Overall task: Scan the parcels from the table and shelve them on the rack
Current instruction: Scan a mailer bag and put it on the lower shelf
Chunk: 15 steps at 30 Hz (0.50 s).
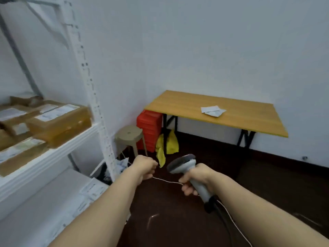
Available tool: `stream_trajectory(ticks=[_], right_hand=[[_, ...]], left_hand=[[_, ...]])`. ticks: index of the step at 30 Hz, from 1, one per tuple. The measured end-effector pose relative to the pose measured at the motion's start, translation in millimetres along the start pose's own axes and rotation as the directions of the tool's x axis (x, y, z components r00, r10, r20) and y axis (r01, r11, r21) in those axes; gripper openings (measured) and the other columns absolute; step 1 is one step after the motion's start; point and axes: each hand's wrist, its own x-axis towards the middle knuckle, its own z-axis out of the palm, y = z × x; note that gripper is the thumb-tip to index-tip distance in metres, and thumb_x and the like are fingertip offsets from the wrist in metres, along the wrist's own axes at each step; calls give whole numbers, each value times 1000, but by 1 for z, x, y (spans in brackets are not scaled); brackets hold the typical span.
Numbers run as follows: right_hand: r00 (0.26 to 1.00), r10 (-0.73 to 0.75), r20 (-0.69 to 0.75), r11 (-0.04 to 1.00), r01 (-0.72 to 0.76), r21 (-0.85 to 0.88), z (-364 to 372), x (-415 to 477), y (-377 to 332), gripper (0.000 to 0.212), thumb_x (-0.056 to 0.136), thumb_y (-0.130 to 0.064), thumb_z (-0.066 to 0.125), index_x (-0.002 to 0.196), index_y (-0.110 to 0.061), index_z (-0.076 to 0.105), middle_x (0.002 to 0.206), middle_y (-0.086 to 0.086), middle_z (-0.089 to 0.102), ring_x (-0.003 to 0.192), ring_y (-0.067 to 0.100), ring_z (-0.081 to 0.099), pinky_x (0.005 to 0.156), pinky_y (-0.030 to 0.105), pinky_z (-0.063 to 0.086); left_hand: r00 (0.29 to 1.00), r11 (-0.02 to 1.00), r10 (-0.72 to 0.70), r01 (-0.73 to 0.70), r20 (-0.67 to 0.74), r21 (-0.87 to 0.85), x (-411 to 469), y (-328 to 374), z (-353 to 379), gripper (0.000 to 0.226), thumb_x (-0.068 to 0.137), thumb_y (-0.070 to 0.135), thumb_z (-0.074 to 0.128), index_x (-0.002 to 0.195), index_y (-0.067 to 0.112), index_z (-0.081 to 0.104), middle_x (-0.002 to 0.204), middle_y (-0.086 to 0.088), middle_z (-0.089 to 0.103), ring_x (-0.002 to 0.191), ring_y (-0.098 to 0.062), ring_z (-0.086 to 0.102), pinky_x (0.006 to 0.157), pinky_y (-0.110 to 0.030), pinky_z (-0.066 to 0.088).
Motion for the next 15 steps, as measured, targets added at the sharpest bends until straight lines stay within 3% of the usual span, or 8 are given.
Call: stream_trajectory(ticks=[4,10,15], right_hand=[[976,-31,-215,970,81,229,-110,26,15,4,85,-5,64,81,-5,63,60,8,67,47,16,64,41,20,43],[907,28,-420,882,175,438,-227,65,36,9,83,1,64,78,-6,60,60,9,65,45,17,62,40,20,40],[863,103,-495,835,195,514,-292,120,46,9,83,3,64,80,-5,59,62,11,65,47,18,62,40,21,39]], left_hand=[[993,996,64,-69,97,51,60,60,106,3,90,8,60,91,10,61,85,-8,61,74,-18,57,64,-27,47],[972,976,96,-134,214,170,143,123,208,23,89,9,61,113,10,59,89,-8,62,80,-18,60,59,-25,47],[963,953,79,-148,256,264,231,162,262,40,90,7,61,129,0,54,98,-15,64,98,-28,63,76,-32,51]])
